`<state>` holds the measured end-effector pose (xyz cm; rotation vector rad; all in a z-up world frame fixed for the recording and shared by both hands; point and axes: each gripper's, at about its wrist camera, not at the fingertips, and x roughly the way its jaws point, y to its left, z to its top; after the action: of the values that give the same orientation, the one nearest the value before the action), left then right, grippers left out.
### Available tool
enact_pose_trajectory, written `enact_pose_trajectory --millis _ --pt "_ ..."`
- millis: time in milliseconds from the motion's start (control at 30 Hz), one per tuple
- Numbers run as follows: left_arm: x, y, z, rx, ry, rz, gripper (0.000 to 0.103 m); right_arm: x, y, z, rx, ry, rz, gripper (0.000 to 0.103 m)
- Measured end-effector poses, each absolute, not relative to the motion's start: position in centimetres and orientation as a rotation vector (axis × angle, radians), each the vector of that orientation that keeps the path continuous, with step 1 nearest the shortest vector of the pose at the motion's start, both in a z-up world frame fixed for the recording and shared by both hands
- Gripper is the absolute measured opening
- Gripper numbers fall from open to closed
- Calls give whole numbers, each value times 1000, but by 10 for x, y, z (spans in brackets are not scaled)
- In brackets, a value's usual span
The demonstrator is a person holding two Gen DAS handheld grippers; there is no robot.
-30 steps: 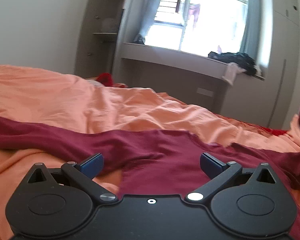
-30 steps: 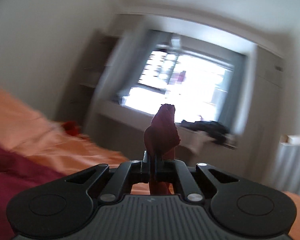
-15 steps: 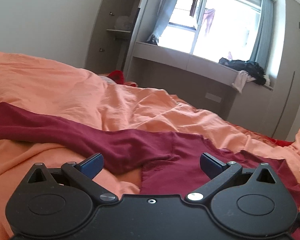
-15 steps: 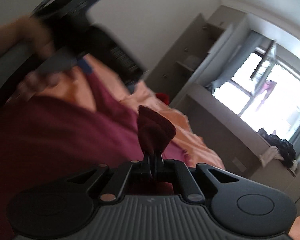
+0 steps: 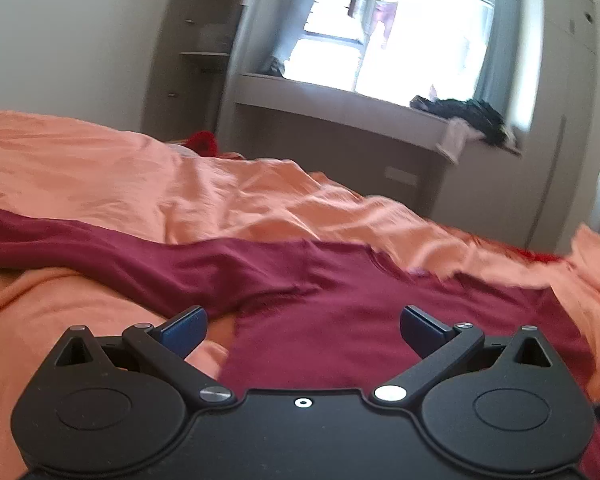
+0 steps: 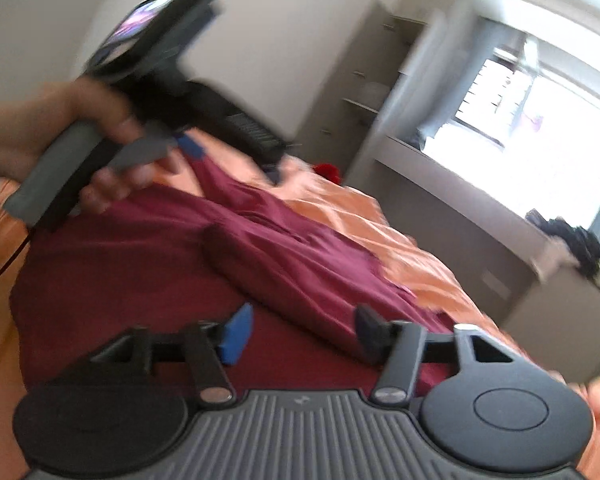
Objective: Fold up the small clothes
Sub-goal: 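Lay the sleeve across the sweater body and open the right gripper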
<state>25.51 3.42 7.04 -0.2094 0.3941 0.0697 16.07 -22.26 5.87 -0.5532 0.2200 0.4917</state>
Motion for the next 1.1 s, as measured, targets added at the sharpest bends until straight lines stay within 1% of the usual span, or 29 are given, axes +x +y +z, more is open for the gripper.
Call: enact_pose_trajectory --millis 33,100,167,300,467,567,733,800,967,1000,1033,1067,1100 --pt "254 31 68 -199 402 51 102 162 -233 59 -527 224 460 81" --pt "251 26 65 -182 411 16 102 166 -256 60 -474 233 389 93" --pt "247 21 62 -159 415 -18 102 175 -277 61 -421 239 316 99" --pt "243 12 53 -93 447 -34 102 190 -312 53 -407 234 141 102" --pt "238 4 39 1 469 -29 102 229 -335 36 -530 269 -57 102" --pt "236 6 36 -3 475 -35 102 240 -346 28 -525 273 -88 101" --pt "232 10 34 -28 478 -54 102 249 -367 16 -459 285 -57 85" --pt "230 12 33 -35 473 -67 102 260 -368 12 -474 283 -32 74" --pt "228 15 30 -45 465 -85 103 269 -364 -1 -509 259 -19 65" --pt "228 15 29 -47 465 -86 103 268 -363 -2 -522 257 -23 59" --pt "229 14 29 -46 464 -87 103 268 -361 -3 -544 250 -28 56" --pt "229 14 29 -47 462 -89 103 268 -359 -4 -563 240 -21 50" --pt "229 14 29 -48 463 -88 103 267 -357 -5 -578 235 -11 36"
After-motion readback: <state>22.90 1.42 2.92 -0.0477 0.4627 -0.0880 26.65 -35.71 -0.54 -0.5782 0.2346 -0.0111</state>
